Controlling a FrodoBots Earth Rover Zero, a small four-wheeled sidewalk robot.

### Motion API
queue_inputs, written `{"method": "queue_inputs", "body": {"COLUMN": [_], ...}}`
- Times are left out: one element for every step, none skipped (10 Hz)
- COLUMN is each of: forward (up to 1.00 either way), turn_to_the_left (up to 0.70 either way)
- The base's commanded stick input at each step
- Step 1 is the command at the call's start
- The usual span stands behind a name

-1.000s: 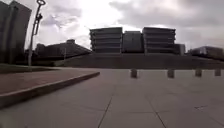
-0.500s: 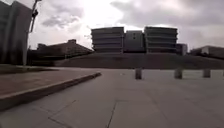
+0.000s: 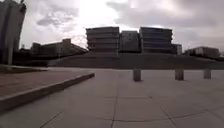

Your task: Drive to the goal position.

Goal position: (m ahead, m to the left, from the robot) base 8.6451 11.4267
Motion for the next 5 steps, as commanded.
{"method": "queue_inputs", "body": {"forward": [1.0, 1.0, 1.0, 1.0, 1.0], "turn_to_the_left": [-0.27, -0.27, -0.27, -0.13, 0.0]}}
